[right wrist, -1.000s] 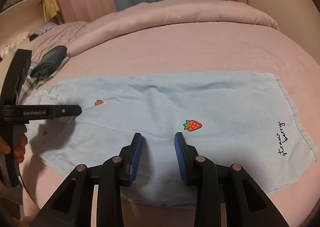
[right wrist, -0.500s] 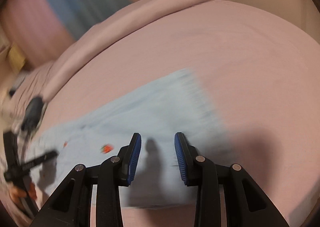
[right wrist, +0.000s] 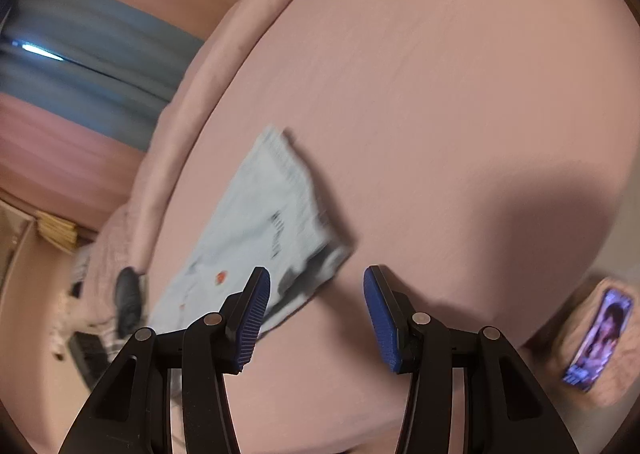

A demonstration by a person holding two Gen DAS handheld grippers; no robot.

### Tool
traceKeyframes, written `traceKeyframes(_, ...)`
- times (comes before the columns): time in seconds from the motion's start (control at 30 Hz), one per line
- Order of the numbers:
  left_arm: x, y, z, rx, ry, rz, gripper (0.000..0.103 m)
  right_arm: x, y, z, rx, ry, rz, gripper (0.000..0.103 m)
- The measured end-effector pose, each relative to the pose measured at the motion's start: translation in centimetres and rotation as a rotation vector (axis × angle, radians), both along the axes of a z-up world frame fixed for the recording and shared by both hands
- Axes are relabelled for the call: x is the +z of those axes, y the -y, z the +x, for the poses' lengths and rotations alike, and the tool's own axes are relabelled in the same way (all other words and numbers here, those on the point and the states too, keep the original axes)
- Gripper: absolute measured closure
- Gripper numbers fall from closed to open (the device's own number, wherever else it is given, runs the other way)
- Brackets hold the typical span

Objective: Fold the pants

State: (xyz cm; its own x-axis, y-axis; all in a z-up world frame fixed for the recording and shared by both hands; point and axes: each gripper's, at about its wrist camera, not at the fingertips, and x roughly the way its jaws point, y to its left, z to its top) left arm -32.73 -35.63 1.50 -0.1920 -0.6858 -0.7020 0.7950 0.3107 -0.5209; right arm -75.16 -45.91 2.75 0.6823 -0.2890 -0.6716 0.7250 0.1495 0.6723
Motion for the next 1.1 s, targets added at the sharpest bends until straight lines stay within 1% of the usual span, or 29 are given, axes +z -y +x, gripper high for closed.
traceKeyframes(0.07, -0.2, 0.3, -0.5, -0.008, -0.031, -0.004, 0.051, -0.2, 0.2, 1.4, 0.014, 0.006, 0.013, 0.054)
traceKeyframes(0.13, -0.6, 0.2, -0.7, -0.003, -0.070, -0.007, 0.051, -0.5, 0.6, 2.5, 0.015, 0.003, -0.002, 0.054)
traceKeyframes(0.2, -1.4, 0.0, -0.2, 0.014, -0.114, 0.004, 0.051, -0.3, 0.8, 3.5, -0.024, -0.021, -0.023, 0.063)
traceKeyframes(0.27, -2.5, -0.2, 0.2, 0.035, -0.150, 0.023, 0.052, 0.1, 0.6, 3.9, -0.052, -0.063, -0.065, 0.088)
traceKeyframes(0.33, -2.9, -0.9, 0.8, 0.050, -0.190, 0.011, 0.053, 0.5, 0.6, 4.3, -0.065, -0.086, -0.081, 0.095)
traceKeyframes(0.4, -2.8, -1.4, 1.2, 0.059, -0.221, 0.000, 0.053, 1.6, 0.4, 5.3, -0.059, -0.125, -0.130, 0.096)
traceKeyframes(0.43, -2.9, -1.4, 1.3, 0.061, -0.232, -0.001, 0.053, 2.4, 0.2, 6.0, -0.046, -0.144, -0.171, 0.096)
traceKeyframes(0.47, -2.8, -1.5, 1.5, 0.064, -0.244, -0.003, 0.053, 3.7, -0.3, 7.3, -0.018, -0.173, -0.234, 0.096)
traceKeyframes(0.53, -2.5, -1.4, 1.7, 0.073, -0.264, -0.008, 0.053, 5.8, -1.2, 9.0, 0.032, -0.207, -0.326, 0.096)
traceKeyframes(0.57, -2.2, -1.6, 2.0, 0.081, -0.275, -0.018, 0.053, 7.1, -1.8, 10.3, 0.078, -0.214, -0.382, 0.096)
traceKeyframes(0.63, -1.3, -2.2, 2.7, 0.093, -0.315, -0.070, 0.051, 8.9, -3.7, 13.4, 0.177, -0.245, -0.486, 0.096)
traceKeyframes(0.67, -0.8, -2.5, 3.0, 0.095, -0.354, -0.104, 0.046, 9.3, -4.6, 14.4, 0.221, -0.251, -0.529, 0.096)
traceKeyframes(0.7, -0.3, -3.0, 3.4, 0.094, -0.405, -0.143, 0.039, 9.6, -5.8, 15.8, 0.274, -0.249, -0.571, 0.096)
traceKeyframes(0.73, 0.0, -3.3, 3.6, 0.092, -0.443, -0.173, 0.035, 9.7, -6.9, 17.4, 0.322, -0.246, -0.606, 0.096)
traceKeyframes(0.77, 0.4, -3.6, 3.9, 0.093, -0.477, -0.203, 0.027, 9.4, -7.7, 18.3, 0.361, -0.244, -0.629, 0.096)
traceKeyframes(0.8, 0.8, -3.9, 4.1, 0.098, -0.501, -0.228, 0.024, 9.0, -8.9, 19.6, 0.415, -0.238, -0.655, 0.096)
traceKeyframes(0.83, 0.9, -4.1, 4.3, 0.098, -0.518, -0.247, 0.023, 8.5, -10.0, 21.1, 0.461, -0.238, -0.670, 0.096)
traceKeyframes(0.9, 0.9, -4.2, 4.8, 0.090, -0.565, -0.268, 0.023, 7.5, -11.7, 22.8, 0.530, -0.255, -0.685, 0.096)
traceKeyframes(0.97, 0.1, -3.7, 5.0, 0.076, -0.620, -0.260, 0.019, 6.3, -13.4, 24.7, 0.601, -0.287, -0.705, 0.096)
traceKeyframes(1.07, -1.8, -2.7, 5.5, 0.091, -0.687, -0.208, 0.019, 4.9, -15.9, 26.6, 0.687, -0.349, -0.763, 0.096)
traceKeyframes(1.1, -2.4, -2.6, 5.8, 0.095, -0.709, -0.190, 0.021, 4.6, -16.9, 26.4, 0.705, -0.367, -0.777, 0.096)
